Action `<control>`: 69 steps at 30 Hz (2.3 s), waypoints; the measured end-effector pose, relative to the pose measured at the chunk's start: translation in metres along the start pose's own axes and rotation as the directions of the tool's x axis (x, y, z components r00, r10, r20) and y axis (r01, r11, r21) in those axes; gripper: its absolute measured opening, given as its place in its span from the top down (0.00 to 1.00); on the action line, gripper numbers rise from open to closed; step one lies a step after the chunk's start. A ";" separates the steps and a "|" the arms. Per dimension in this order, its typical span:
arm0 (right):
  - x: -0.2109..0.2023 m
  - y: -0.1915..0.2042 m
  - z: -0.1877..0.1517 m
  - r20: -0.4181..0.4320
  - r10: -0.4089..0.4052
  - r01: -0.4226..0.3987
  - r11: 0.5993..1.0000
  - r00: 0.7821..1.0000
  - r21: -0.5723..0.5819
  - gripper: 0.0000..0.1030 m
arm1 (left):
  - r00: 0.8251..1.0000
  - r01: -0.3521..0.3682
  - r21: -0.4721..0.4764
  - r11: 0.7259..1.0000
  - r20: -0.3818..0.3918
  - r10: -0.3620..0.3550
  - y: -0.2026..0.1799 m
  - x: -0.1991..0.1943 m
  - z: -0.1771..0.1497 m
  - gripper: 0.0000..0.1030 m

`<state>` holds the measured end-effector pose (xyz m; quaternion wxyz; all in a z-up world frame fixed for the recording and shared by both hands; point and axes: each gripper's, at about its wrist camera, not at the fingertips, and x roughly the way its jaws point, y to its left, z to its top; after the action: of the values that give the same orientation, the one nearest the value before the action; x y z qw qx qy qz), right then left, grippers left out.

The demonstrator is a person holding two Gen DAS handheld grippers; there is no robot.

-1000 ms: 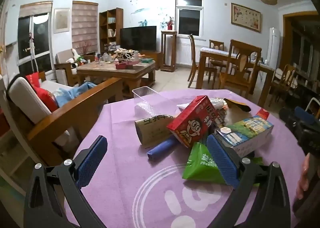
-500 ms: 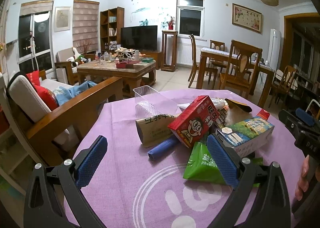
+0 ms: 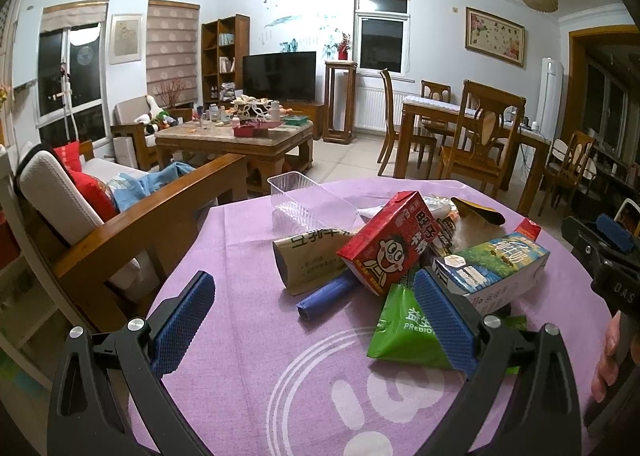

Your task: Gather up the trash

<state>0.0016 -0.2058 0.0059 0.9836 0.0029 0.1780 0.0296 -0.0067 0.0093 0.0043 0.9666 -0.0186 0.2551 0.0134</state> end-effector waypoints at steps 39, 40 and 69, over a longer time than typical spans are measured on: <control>-0.002 0.000 0.001 0.004 -0.002 0.001 1.000 1.000 0.012 0.04 | 1.000 0.001 0.003 1.000 0.001 -0.001 -0.001 0.001 -0.001 0.04; -0.002 0.001 0.001 0.003 -0.002 0.002 1.000 1.000 0.013 0.04 | 1.000 0.000 0.003 1.000 0.001 0.000 0.000 0.000 -0.001 0.04; 0.079 -0.082 0.012 -0.284 0.356 -0.239 0.896 0.890 0.375 0.10 | 0.897 0.208 -0.251 0.945 -0.337 -0.287 0.077 0.176 0.088 0.41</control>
<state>0.0843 -0.2826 -0.0124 0.9056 0.1898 0.3476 0.1518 0.1870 0.0928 -0.0084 0.8877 -0.1544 0.4250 -0.0874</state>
